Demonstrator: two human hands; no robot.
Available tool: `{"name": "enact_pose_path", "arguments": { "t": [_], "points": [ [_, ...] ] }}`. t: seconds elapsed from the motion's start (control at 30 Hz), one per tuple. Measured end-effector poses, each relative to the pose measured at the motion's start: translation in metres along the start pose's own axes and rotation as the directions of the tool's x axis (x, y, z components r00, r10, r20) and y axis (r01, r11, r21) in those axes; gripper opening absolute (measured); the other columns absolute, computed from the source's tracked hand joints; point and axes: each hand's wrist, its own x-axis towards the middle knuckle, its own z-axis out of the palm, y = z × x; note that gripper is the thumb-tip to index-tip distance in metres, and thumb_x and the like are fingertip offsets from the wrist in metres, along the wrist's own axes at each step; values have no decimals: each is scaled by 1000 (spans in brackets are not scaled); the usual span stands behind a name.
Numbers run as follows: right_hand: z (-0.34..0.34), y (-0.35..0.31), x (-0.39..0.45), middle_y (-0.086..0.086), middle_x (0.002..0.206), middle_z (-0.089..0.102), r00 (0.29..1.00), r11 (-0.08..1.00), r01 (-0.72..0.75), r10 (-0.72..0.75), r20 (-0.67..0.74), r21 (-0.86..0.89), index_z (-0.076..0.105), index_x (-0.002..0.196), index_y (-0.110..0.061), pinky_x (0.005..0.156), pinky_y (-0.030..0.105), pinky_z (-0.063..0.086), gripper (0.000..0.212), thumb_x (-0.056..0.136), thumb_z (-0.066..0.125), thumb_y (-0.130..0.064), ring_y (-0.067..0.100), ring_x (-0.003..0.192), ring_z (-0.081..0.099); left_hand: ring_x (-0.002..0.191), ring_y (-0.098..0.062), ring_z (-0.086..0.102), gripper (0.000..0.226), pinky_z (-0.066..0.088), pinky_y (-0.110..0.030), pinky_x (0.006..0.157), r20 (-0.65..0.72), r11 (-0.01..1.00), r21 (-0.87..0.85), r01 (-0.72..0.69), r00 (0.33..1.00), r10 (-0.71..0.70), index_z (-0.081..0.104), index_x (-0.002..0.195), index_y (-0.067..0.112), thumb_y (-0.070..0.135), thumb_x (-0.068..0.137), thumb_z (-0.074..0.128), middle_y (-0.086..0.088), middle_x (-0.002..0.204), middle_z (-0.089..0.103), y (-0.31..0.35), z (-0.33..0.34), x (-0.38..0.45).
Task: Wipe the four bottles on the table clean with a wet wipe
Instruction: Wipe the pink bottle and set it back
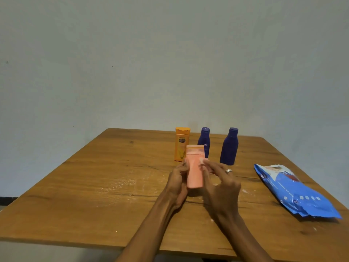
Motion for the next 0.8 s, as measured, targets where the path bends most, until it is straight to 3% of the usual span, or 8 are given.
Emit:
{"name": "enact_pose_path", "arguments": {
  "t": [0.07, 0.13, 0.27, 0.4, 0.5, 0.63, 0.73, 0.8],
  "points": [
    [-1, 5, 3, 0, 120, 67, 996, 997, -80, 81, -44, 16, 65, 126, -21, 81, 25, 59, 38, 90, 65, -34, 11, 110, 63, 118, -34, 62, 35, 49, -56, 103, -12, 998, 57, -15, 1000, 16, 52, 134, 17, 31, 104, 42, -17, 127, 64, -2, 1, 0],
    [-2, 7, 3, 0, 122, 67, 997, 998, -63, 63, -38, 3, 64, 127, -21, 84, 27, 59, 39, 90, 67, -32, 12, 113, 62, 117, -34, 61, 33, 51, -54, 100, -10, 997, 70, -8, 1000, 9, 52, 133, 18, 32, 104, 42, -17, 127, 63, -2, 3, -1],
    [3, -2, -3, 5, 129, 64, 989, 992, 127, -125, 73, -22, 62, 130, -13, 94, 32, 56, 42, 89, 72, -11, 13, 122, 58, 115, -32, 65, 34, 55, -47, 91, -9, 994, 111, 1, 1000, 0, 56, 134, 16, 25, 104, 42, -16, 127, 66, -2, 0, 0],
    [3, 0, -3, 6, 131, 62, 959, 968, 249, -243, 149, -20, 60, 133, -11, 98, 36, 53, 51, 85, 76, -6, 15, 126, 55, 116, -31, 65, 34, 55, -46, 94, -2, 993, 116, 6, 1000, -6, 61, 129, 12, 15, 103, 40, -15, 125, 68, -3, 1, -1],
    [3, 1, -2, 8, 129, 63, 981, 981, 188, -185, 58, -45, 62, 129, -9, 95, 33, 55, 49, 83, 78, -6, 18, 123, 57, 117, -34, 63, 33, 55, -50, 95, 30, 989, 149, 12, 999, -17, 55, 133, 16, 21, 105, 40, -17, 129, 64, -2, 4, -3],
    [0, 5, 5, 7, 125, 64, 993, 999, -36, 37, -116, 6, 63, 128, -16, 88, 12, 48, 40, 89, 71, -15, 10, 114, 58, 114, -34, 62, 34, 54, -61, 93, 79, 977, 213, 26, 996, -44, 48, 137, 25, 35, 105, 39, -15, 129, 60, -1, 7, -5],
    [-3, 6, 5, 6, 125, 64, 991, 999, -35, 37, -129, 10, 64, 128, -15, 87, 6, 46, 40, 89, 71, -15, 8, 114, 57, 115, -34, 62, 36, 53, -62, 92, 101, 965, 262, 14, 994, -42, 46, 140, 28, 38, 106, 39, -14, 129, 60, -2, 7, -3],
    [-2, 3, 2, 6, 128, 62, 997, 999, 35, -35, -67, 0, 64, 128, -13, 91, 11, 49, 41, 88, 72, -11, 11, 118, 58, 115, -35, 63, 37, 55, -59, 92, 109, 953, 303, -23, 994, -11, 48, 139, 28, 39, 106, 38, -15, 128, 62, -3, 6, -1]
  ]
}}
